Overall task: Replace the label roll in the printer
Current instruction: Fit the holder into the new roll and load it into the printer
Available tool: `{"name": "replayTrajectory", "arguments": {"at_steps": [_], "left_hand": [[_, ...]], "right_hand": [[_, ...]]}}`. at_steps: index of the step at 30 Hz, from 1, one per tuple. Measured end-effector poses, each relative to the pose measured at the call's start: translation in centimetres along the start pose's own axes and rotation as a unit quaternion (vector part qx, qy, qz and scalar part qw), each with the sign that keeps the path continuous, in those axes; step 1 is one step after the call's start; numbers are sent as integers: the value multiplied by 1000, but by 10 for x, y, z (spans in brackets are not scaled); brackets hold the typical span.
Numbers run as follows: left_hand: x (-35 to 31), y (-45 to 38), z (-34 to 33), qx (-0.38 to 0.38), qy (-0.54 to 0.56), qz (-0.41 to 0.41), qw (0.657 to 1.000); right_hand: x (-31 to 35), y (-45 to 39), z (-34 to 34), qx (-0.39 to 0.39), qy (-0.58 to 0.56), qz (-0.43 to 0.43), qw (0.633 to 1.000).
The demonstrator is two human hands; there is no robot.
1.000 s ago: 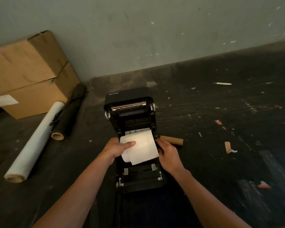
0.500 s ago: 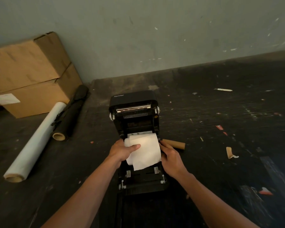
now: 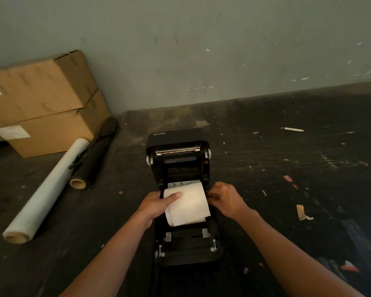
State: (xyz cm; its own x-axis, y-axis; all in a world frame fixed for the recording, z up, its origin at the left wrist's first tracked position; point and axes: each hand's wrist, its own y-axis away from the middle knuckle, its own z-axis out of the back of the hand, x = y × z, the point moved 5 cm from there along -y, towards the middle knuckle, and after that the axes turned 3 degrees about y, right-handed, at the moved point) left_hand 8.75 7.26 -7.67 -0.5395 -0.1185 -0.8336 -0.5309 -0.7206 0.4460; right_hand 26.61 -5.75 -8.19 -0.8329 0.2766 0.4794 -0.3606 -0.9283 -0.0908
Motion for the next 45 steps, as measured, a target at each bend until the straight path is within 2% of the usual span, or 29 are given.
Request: {"name": "replayTrajectory", "arguments": {"at_steps": [5,7,10,13,16,21,29,35,39,42,45], "left_hand": [[6,0,14,-14,-32,-8,999],[8,1,20,-2,-87,-34,996],[12,-1,23,47,-258,-100,960],[15,-9,24,45,-357,-165,918],[14,-11,23,19,-363,-213,907],[20,-12,24,6,-325,-255,911],[22,-16,28,39,-298,-293,908],[21,-13,30,45,-271,-300,913],[16,-15,30,55,-270,-286,918],[11,-16,29,63,-277,-269,920],[8,-14,27,66,-306,-240,919]], "right_hand": [[-1,-4,1,20,15,28,999],[-2,-6,0,26,20,32,999],[-2,-7,-2,36,25,31,999],[-2,-8,-4,48,36,32,998],[-1,-8,-4,51,44,37,997],[1,-7,-11,59,54,31,996],[4,-9,-10,58,75,18,995],[-2,0,-13,-5,19,-53,998],[-3,9,-2,-64,-153,-136,977],[8,15,-8,-23,-182,-147,972],[16,19,-18,-8,-156,-152,976]]}}
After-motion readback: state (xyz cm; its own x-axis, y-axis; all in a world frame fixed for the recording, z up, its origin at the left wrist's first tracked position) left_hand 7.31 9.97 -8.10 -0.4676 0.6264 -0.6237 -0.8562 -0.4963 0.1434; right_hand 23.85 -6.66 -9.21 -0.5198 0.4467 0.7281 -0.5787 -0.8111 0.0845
